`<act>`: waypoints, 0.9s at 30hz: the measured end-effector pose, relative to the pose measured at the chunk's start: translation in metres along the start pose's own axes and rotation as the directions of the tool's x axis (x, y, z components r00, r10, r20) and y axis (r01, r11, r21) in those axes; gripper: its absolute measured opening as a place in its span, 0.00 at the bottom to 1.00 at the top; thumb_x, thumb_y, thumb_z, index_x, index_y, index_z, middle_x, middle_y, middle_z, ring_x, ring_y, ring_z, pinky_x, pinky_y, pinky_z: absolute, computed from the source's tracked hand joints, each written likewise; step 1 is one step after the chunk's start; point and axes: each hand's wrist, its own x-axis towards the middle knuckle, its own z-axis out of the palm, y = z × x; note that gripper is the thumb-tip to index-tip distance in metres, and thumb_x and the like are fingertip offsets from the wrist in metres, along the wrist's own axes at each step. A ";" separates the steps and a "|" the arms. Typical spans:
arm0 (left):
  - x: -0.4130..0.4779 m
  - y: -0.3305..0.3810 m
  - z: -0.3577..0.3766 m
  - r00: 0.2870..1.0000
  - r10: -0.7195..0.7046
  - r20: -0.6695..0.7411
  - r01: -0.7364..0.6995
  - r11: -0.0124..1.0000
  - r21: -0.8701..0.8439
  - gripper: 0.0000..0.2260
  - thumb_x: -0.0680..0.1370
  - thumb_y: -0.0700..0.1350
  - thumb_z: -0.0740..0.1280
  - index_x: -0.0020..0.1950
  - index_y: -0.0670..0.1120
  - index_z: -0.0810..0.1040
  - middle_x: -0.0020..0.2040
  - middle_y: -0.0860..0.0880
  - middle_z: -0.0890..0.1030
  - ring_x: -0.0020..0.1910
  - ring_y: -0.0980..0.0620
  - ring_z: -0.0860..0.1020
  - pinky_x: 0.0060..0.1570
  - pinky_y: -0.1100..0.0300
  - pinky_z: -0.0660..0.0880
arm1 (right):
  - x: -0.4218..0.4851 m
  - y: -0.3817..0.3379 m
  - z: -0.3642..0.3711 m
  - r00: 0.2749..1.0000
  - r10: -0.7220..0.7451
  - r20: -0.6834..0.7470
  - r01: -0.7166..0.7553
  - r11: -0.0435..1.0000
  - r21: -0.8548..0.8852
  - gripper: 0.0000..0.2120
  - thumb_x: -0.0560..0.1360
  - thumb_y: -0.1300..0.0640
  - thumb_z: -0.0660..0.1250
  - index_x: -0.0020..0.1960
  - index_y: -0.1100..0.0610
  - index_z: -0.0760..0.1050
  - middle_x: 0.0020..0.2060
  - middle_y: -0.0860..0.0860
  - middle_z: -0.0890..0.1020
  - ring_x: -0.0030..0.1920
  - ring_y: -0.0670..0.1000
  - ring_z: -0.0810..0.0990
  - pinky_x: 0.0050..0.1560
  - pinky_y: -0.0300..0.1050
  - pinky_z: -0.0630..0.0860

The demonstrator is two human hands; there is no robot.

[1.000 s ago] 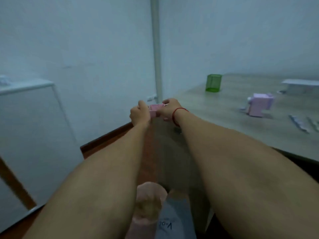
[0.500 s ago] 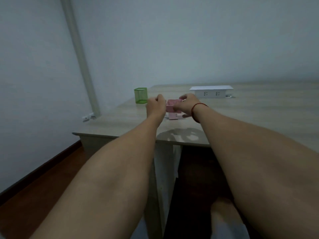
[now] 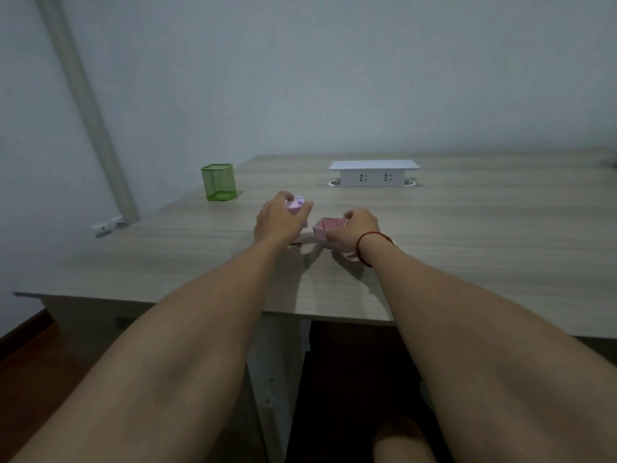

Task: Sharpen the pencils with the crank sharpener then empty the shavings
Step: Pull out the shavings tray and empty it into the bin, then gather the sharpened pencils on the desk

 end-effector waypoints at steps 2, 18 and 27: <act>-0.001 -0.003 0.004 0.999 0.003 -0.045 -0.003 1.000 -0.002 0.17 0.73 0.61 0.64 0.57 0.52 0.75 0.56 0.45 0.78 0.54 0.43 0.76 0.49 0.54 0.72 | 0.004 -0.002 0.001 1.000 -0.015 0.012 0.015 0.999 -0.038 0.29 0.69 0.56 0.75 0.66 0.62 0.71 0.62 0.57 0.76 0.60 0.56 0.77 0.63 0.50 0.76; -0.002 -0.028 -0.021 0.997 0.058 -0.050 -0.062 0.996 -0.072 0.12 0.77 0.56 0.60 0.56 0.52 0.72 0.53 0.43 0.78 0.51 0.43 0.76 0.50 0.49 0.77 | 0.010 -0.021 0.032 0.983 -0.071 0.167 0.077 0.997 -0.029 0.34 0.66 0.55 0.78 0.67 0.61 0.70 0.59 0.58 0.77 0.56 0.58 0.80 0.58 0.53 0.79; -0.004 -0.038 -0.025 0.986 0.164 0.017 -0.164 0.986 -0.014 0.12 0.75 0.56 0.60 0.55 0.52 0.70 0.52 0.44 0.78 0.49 0.44 0.76 0.48 0.46 0.79 | 0.009 -0.014 0.043 0.945 -0.100 0.311 0.099 0.995 0.020 0.23 0.69 0.60 0.76 0.63 0.60 0.74 0.53 0.56 0.81 0.47 0.53 0.82 0.51 0.47 0.81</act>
